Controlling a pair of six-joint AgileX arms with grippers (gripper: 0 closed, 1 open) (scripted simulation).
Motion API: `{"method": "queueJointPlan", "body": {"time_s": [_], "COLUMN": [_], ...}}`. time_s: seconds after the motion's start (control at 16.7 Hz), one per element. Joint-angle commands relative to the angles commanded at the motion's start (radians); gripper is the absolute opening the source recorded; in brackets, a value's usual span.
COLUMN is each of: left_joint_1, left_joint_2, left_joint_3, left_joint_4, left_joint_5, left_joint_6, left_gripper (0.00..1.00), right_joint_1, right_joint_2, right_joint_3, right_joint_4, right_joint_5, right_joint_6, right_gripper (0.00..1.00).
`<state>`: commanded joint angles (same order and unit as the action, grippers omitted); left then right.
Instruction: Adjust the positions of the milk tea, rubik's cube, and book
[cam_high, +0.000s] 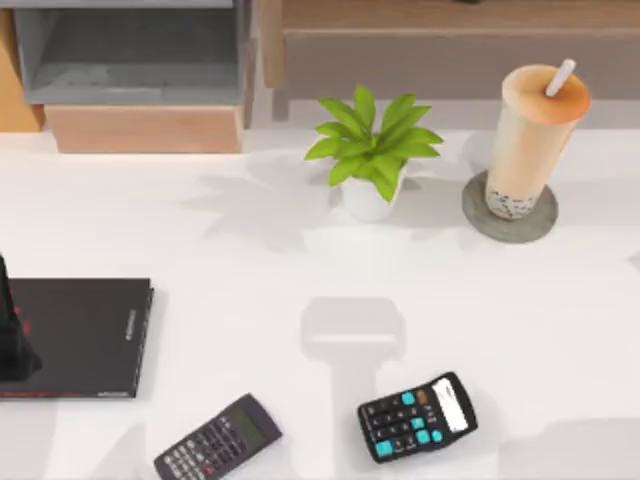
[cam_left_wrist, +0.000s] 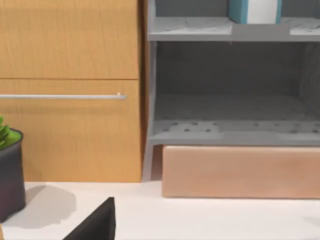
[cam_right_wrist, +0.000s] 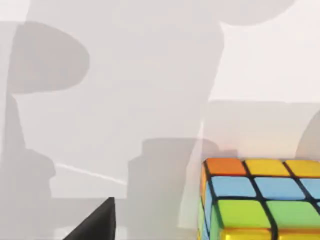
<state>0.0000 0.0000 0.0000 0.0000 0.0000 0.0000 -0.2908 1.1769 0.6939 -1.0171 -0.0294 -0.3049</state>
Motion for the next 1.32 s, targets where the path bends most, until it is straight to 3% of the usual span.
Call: {"method": "queueJointPlan", "body": {"time_s": [0.3, 0.72, 1.32], "left_joint_1": [0.000, 0.000, 0.000], "left_joint_2": [0.000, 0.000, 0.000], "left_joint_3": [0.000, 0.000, 0.000], "left_joint_4": [0.000, 0.000, 0.000], "left_joint_5": [0.000, 0.000, 0.000], "left_joint_6": [0.000, 0.000, 0.000], "left_gripper": [1.00, 1.00, 1.00], "right_joint_1": [-0.129, -0.136, -0.135], "right_joint_2": [-0.092, -0.094, -0.028], "right_joint_3": [0.028, 0.025, -0.164], "right_joint_4": [-0.188, -0.195, 0.071], "right_joint_5": [0.028, 0.031, 0.031], "right_joint_6": [-0.115, -0.122, -0.118], "right_gripper": [1.00, 1.00, 1.00]}}
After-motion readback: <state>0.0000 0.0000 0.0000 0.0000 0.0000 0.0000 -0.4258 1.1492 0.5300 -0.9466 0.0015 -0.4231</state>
